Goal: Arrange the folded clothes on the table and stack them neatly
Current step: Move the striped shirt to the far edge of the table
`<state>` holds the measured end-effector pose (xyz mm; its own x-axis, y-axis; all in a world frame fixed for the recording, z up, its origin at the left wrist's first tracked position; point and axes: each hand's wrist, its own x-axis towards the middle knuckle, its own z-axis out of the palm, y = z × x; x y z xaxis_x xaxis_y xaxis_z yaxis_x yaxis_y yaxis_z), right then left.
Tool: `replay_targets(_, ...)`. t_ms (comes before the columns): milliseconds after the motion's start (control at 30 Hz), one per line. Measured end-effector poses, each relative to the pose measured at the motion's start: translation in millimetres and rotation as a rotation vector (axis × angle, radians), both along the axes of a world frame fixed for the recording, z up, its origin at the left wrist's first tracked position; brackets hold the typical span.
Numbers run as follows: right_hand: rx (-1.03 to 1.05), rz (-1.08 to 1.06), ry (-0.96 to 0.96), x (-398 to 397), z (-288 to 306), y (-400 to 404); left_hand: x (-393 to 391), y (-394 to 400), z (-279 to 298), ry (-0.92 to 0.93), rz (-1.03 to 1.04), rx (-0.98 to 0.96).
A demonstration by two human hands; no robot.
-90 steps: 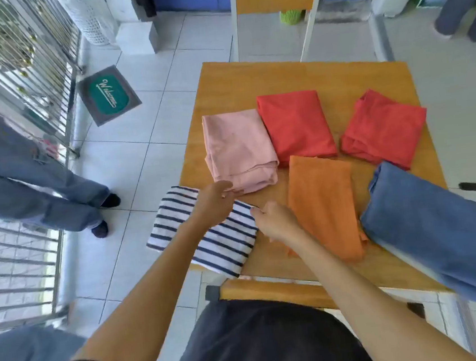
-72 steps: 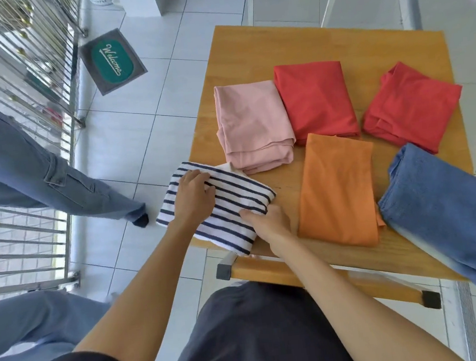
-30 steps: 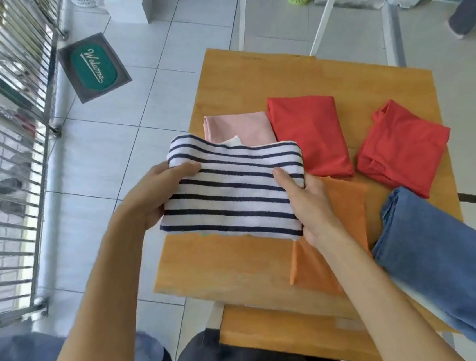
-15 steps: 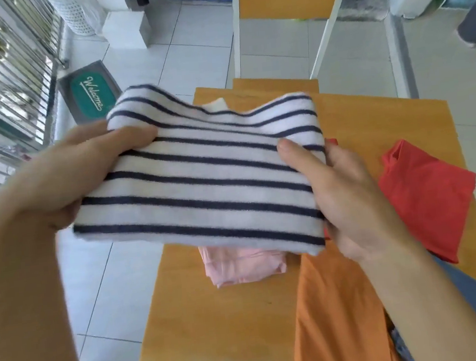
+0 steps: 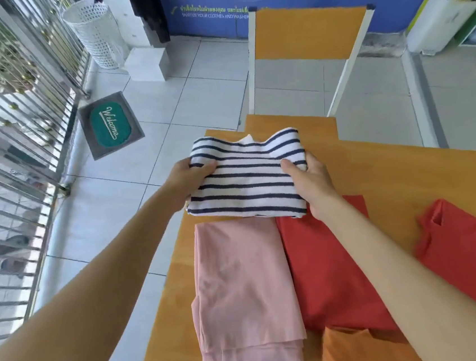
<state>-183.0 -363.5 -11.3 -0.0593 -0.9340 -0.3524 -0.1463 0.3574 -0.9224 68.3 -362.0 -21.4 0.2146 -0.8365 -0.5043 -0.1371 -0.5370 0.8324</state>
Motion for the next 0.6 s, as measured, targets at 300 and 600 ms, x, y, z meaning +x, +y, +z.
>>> replay_targets(300, 0.049, -0.057, 0.198, 4, -40, -76, -4, -83, -24, -0.212, 0.050, -0.050)
replay_targets(600, -0.012, -0.034, 0.473, 4, -54, -78, -14, -90, -50, -0.462, 0.152, -0.061)
